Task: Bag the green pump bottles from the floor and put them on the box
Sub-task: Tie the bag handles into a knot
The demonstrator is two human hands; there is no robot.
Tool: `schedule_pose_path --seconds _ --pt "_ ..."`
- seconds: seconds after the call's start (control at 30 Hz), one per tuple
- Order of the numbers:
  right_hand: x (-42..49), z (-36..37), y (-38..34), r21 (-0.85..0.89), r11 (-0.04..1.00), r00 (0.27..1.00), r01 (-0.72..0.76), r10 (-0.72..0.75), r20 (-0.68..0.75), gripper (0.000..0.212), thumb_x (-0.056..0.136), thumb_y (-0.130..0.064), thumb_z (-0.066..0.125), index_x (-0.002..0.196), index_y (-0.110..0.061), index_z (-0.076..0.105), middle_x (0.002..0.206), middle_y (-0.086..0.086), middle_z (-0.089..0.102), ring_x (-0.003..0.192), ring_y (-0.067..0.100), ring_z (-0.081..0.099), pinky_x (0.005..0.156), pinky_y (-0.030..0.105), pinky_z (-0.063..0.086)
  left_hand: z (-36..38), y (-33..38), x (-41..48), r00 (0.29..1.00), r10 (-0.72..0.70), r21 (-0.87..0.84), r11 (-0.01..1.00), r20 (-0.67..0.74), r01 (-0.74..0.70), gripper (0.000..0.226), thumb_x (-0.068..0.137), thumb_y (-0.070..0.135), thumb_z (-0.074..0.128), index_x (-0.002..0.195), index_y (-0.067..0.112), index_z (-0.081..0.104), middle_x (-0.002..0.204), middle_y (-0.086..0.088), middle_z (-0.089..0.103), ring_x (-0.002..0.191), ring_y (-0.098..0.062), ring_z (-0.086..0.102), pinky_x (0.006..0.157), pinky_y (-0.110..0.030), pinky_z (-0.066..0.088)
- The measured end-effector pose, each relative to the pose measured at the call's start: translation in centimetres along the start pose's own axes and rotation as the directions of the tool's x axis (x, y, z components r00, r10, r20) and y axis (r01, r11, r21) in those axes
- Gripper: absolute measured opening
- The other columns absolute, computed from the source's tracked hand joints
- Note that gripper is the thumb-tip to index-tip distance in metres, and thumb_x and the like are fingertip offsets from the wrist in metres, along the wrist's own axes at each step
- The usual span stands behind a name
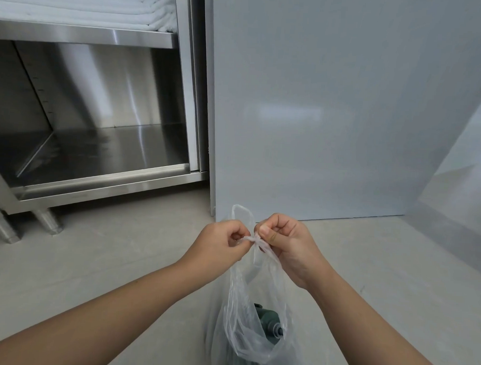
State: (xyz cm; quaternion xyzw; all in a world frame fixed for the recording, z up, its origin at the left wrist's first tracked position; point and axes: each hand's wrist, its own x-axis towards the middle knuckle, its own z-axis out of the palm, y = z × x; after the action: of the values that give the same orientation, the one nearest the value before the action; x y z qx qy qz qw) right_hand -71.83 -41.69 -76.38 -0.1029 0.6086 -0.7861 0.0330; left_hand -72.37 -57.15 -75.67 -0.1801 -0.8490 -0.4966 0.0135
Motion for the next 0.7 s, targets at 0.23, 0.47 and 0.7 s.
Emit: schedule_pose_path --seconds 0.23,0.47,0.7 --pt "0.0 -0.3 0.0 -0.035 0.999 1.000 0.015 -0.014 0.021 0.016 0.073 -0.011 0.061 0.059 -0.018 0.063 0.061 0.003 0.061 0.063 0.022 0.049 0.061 0.031 0.033 0.3 0.1 0.1 0.997 -0.044 0.025 0.999 0.056 0.042 0.021 0.089 0.017 0.053 0.069 0.021 0.057 0.069 0.002 0.060 0.062 -0.008 0.053 0.064 -0.021 0.045" --pt "0.0 -0.8 -0.1 -0.051 0.999 1.000 0.018 -0.017 0.020 0.015 0.073 -0.011 0.061 0.059 -0.018 0.063 0.062 0.001 0.061 0.062 0.021 0.051 0.062 0.028 0.039 0.5 0.3 0.2 0.979 -0.122 -0.189 0.970 0.161 0.152 0.018 0.090 0.007 0.050 0.076 0.016 0.056 0.068 0.005 0.057 0.062 -0.006 0.050 0.064 -0.016 0.042" --pt "-0.2 -1.2 -0.3 -0.059 0.998 1.000 0.030 -0.029 0.012 0.014 0.073 -0.008 0.062 0.060 -0.015 0.061 0.062 0.003 0.057 0.052 0.011 0.051 0.054 0.019 0.042 -0.3 0.9 -0.1 0.953 -0.117 -0.281 0.939 0.280 0.198 0.015 0.089 0.002 0.051 0.080 0.014 0.055 0.067 0.004 0.057 0.053 0.003 0.049 0.053 -0.008 0.037"
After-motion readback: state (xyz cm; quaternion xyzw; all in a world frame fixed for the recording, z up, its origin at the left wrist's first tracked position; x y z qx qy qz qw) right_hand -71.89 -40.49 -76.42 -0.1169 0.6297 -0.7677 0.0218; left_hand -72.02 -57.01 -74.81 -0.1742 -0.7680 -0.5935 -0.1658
